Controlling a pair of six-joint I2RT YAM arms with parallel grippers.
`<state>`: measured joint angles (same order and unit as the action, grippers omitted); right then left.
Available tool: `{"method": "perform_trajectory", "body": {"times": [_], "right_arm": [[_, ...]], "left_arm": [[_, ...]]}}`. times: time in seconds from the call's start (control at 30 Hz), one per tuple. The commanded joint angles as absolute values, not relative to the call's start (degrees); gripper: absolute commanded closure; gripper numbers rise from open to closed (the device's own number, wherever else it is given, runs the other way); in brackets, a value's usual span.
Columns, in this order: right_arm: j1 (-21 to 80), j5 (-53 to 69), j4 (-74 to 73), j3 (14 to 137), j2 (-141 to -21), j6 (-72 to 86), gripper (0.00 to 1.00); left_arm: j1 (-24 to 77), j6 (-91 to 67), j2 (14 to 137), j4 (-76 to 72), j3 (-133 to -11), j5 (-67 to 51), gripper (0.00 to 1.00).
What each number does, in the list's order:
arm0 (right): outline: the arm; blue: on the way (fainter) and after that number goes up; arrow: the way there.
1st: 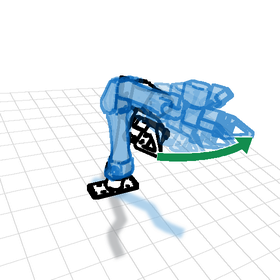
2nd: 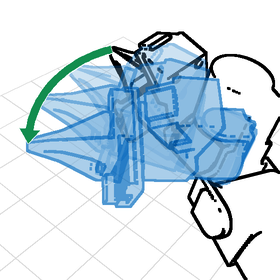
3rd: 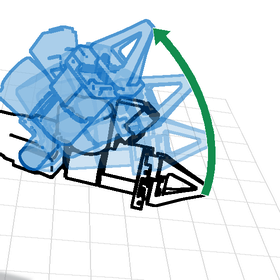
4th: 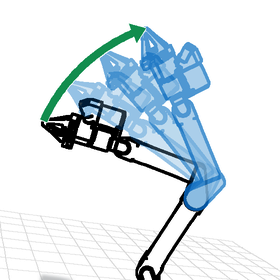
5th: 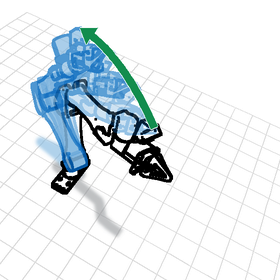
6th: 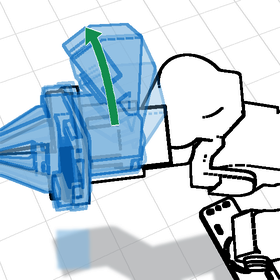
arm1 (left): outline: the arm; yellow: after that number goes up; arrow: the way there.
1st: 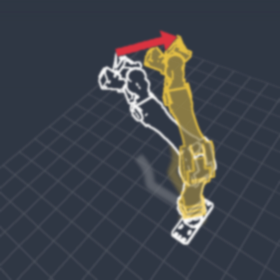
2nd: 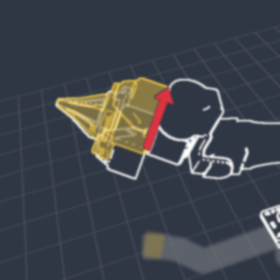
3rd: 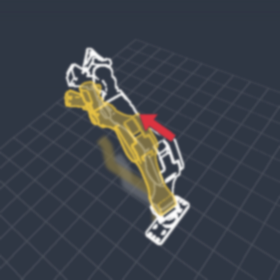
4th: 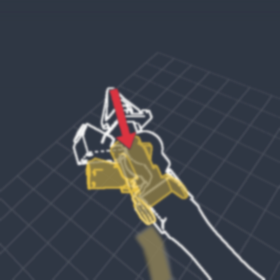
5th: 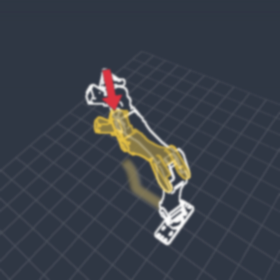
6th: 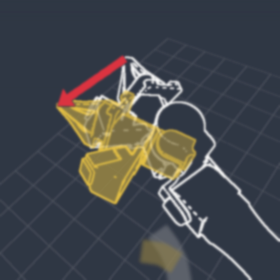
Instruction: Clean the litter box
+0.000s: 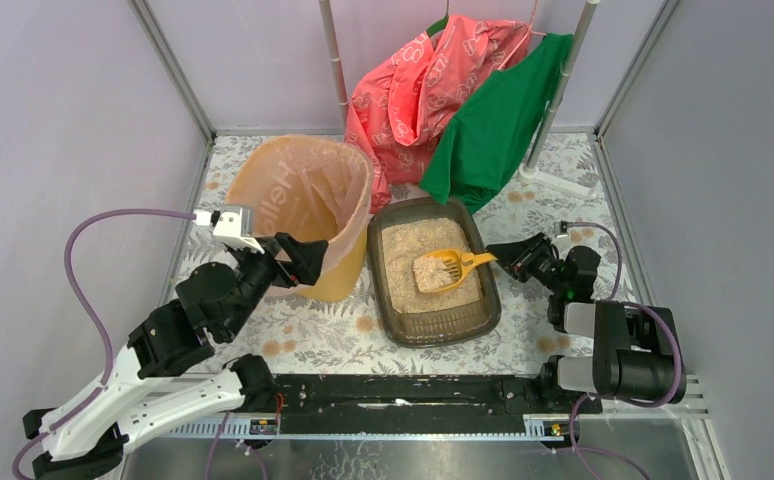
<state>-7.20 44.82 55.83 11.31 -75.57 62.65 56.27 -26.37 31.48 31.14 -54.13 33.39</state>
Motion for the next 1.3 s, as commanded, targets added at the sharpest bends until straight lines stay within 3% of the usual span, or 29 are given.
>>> {"method": "perform_trajectory", "body": {"times": [0.0, 0.27, 0.4, 0.67, 0.73, 0.97, 1.03, 1.27], "right_arm": [[-9.00, 48.07, 72.67, 9.83, -75.62, 69.64, 1.00], [-6.97, 49.11, 60.22, 13.66, -71.06, 63.03, 1.00], [-9.96, 49.17, 61.87, 12.69, -71.21, 64.29, 1.00], [-10.98, 52.36, 96.11, 8.34, -88.27, 82.57, 1.00], [-10.63, 52.04, 98.24, 8.64, -90.33, 82.27, 1.00], [-9.39, 51.46, 88.57, 10.46, -84.58, 77.61, 1.00], [-14.18, 51.73, 88.66, 8.96, -81.94, 78.27, 1.00], [-9.98, 50.26, 74.26, 11.44, -75.65, 69.53, 1.00]], "left_arm": [[56.63, -26.98, 31.47, 27.24, -54.85, 32.87, 0.01], [56.60, -27.66, 31.38, 26.76, -54.60, 32.83, 0.01], [56.64, -28.07, 31.75, 26.73, -54.64, 32.44, 0.01], [56.64, -27.93, 32.28, 26.08, -54.49, 32.22, 0.01], [56.65, -28.12, 32.60, 26.92, -55.14, 32.30, 0.01], [56.60, -28.96, 32.29, 26.42, -54.89, 32.26, 0.01], [56.61, -28.80, 32.66, 26.44, -55.19, 32.06, 0.01], [56.63, -29.30, 32.68, 26.07, -54.71, 32.08, 0.01]]}}
